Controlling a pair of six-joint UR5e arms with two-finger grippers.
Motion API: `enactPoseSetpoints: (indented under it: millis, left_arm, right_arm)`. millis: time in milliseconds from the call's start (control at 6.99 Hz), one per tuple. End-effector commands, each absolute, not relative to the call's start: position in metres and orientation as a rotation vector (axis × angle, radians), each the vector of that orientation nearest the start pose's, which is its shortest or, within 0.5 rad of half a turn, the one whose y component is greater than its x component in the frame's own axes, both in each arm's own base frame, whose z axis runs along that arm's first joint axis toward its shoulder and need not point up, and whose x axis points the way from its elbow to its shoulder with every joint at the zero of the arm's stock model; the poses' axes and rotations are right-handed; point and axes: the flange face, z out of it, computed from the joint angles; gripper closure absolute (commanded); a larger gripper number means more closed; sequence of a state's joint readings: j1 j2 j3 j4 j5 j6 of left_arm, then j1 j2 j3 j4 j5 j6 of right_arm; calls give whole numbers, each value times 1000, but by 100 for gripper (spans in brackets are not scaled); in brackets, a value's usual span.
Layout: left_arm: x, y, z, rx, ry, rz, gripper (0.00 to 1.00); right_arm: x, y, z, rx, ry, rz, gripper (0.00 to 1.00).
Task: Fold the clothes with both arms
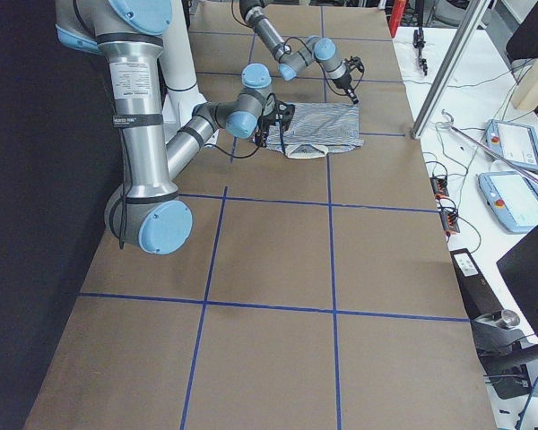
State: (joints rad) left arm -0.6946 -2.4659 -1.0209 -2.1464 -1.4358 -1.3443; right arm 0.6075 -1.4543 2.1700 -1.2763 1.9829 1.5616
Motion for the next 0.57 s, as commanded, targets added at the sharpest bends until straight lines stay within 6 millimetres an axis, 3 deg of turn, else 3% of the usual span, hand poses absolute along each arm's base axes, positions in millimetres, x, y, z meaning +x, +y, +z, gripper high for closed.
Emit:
enactPoseSetpoints:
  millis: [0, 143, 286, 429]
  left_arm:
    - [527, -672, 279, 576, 740, -487, 0]
    - [498, -690, 275, 555, 752, -503, 0]
    - [489, -683, 273, 445, 823, -450, 0]
    - [471, -659, 285, 437, 861, -424, 0]
  right_arm:
    - [-341, -352, 289, -45, -1068, 336, 0]
    - [-354, -361, 286, -42, -1064, 339, 0]
    - [-365, -368, 285, -41, -1053, 340, 0]
    - [-383, -378, 286, -36, -1039, 331, 0]
